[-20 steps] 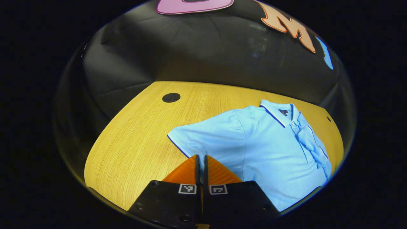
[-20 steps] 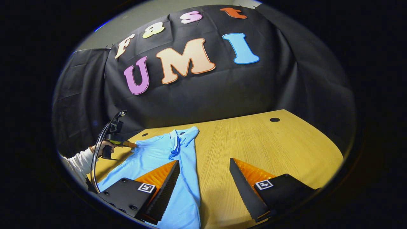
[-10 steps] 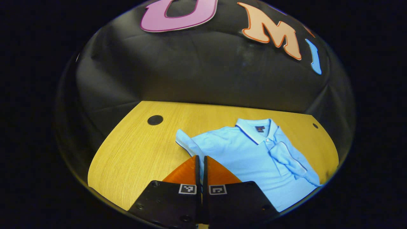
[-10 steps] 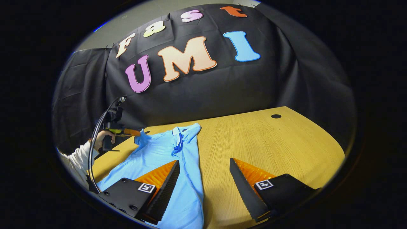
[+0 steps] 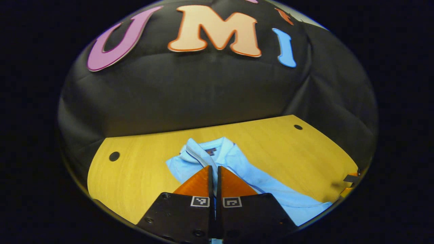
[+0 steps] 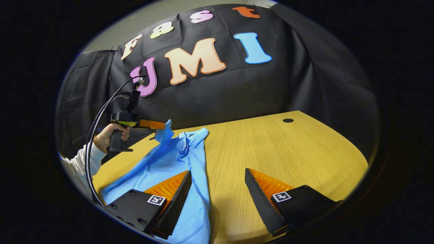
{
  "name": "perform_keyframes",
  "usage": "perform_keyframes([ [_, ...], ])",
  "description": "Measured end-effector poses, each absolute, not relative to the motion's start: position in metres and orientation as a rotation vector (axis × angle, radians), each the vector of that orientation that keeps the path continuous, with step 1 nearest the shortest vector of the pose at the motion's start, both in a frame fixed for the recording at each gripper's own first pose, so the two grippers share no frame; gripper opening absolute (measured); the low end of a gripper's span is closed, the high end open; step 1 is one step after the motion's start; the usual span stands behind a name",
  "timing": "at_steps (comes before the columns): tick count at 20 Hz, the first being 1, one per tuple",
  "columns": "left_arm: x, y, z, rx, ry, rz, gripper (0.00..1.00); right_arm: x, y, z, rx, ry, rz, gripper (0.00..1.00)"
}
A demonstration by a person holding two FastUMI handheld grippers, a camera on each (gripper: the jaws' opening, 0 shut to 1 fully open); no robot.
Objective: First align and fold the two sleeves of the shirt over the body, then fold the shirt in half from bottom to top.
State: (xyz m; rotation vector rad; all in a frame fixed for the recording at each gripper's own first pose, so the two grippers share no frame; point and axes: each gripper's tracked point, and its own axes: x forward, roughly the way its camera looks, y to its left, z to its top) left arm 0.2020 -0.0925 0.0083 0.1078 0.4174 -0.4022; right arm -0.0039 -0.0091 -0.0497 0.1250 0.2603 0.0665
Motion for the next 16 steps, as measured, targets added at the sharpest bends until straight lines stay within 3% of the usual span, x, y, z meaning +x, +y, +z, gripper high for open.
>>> perform_keyframes([
  [3, 0.196, -0.136, -0.007, 0.121, 0.434, -0.476, 0.0, -0.01, -0.01, -0.047, 0.128, 0.256, 0.065, 0.98],
  [10, 0.2, -0.156, -0.031, 0.164, 0.451, -0.449, 0.0, -0.014, -0.008, -0.052, 0.121, 0.27, 0.075, 0.98],
  [14, 0.191, -0.138, -0.009, 0.147, 0.386, -0.413, 0.2, -0.018, 0.002, -0.057, 0.107, 0.287, 0.106, 0.98],
  [15, 0.185, -0.125, -0.002, 0.159, 0.366, -0.384, 0.34, -0.022, 0.008, -0.058, 0.101, 0.289, 0.122, 0.98],
  [16, 0.176, -0.114, 0.003, 0.173, 0.351, -0.374, 0.4, -0.025, 0.014, -0.058, 0.091, 0.292, 0.138, 0.98],
])
